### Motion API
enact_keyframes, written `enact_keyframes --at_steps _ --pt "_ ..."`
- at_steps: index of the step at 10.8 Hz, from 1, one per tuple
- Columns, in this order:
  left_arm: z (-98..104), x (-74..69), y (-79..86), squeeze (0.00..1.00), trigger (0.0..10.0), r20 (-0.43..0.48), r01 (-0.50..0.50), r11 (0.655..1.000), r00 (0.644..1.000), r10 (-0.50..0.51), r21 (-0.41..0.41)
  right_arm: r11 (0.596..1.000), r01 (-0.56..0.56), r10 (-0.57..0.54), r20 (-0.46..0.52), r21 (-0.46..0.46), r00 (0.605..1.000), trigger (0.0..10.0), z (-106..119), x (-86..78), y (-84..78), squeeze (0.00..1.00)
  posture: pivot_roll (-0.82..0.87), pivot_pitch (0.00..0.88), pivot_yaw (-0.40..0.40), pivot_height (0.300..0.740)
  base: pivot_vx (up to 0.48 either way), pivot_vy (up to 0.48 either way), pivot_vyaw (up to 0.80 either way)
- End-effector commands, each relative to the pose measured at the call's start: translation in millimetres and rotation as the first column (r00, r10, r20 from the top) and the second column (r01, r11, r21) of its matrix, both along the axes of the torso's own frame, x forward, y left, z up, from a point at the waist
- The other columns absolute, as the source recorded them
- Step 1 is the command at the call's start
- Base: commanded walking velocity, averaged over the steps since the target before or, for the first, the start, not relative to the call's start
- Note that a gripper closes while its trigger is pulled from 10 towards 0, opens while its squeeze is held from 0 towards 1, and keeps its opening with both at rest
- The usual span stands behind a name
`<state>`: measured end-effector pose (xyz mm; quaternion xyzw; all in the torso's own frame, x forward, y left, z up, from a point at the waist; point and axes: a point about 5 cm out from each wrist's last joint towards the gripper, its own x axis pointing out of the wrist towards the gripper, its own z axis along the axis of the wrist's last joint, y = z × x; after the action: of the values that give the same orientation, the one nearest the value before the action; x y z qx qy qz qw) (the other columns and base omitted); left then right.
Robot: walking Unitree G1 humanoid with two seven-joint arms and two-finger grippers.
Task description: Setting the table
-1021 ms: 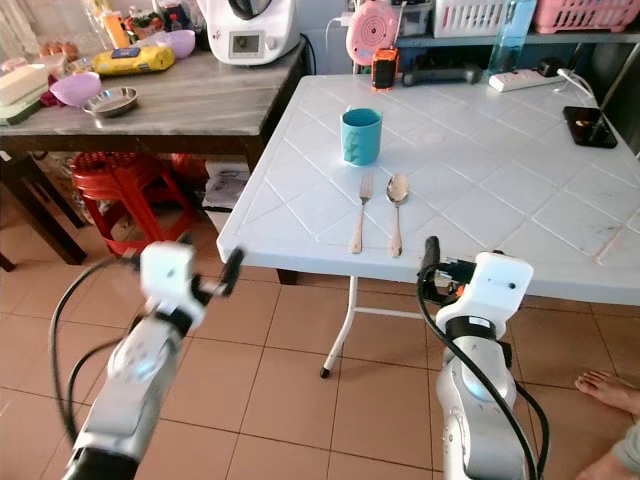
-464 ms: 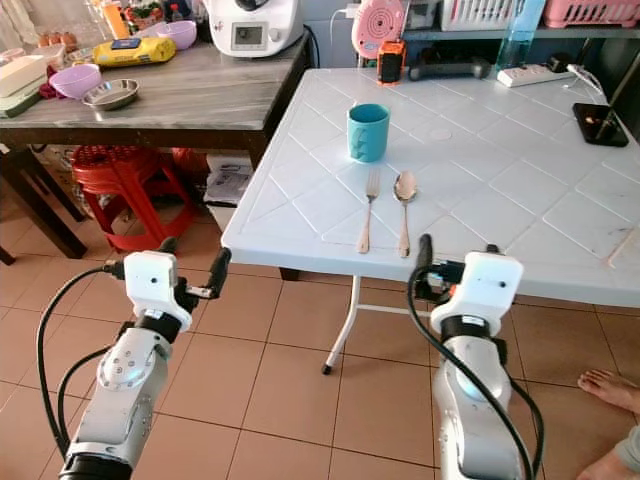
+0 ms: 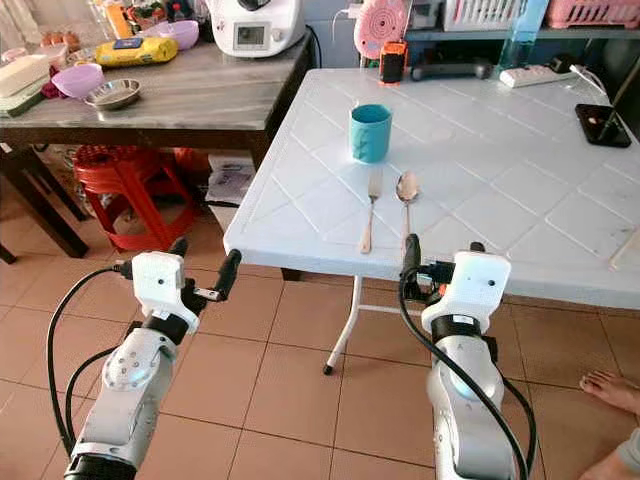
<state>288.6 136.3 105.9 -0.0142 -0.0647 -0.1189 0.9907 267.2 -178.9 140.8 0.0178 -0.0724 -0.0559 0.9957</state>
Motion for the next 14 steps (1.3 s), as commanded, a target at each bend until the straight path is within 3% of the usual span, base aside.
enact_keyframes --at_steps 1,12,14 --pt "-0.3 -0.7 2.3 0.00 10.0 0.002 0.008 1.000 1.000 -0.008 0.007 1.000 -0.031 0.031 0.001 0.005 1.000 10.0 0.7 1.7 5.9 0.00 -0.08 0.069 0.101 0.740 0.315 0.000 0.00" --pt "-2.2 -2.2 -3.2 0.00 10.0 -0.010 0.042 0.999 0.999 -0.042 0.010 0.998 -0.055 0.055 0.001 -0.021 0.999 10.0 0.1 1.0 10.1 0.00 -0.08 0.078 0.108 0.740 0.337 0.000 0.00" --pt "-2.7 -3.1 -3.1 0.00 10.0 -0.012 0.044 0.999 0.999 -0.044 0.008 0.998 -0.054 0.054 0.000 -0.013 0.999 10.0 -0.3 1.3 10.7 0.00 -0.08 0.078 0.107 0.740 0.000 0.000 0.75"
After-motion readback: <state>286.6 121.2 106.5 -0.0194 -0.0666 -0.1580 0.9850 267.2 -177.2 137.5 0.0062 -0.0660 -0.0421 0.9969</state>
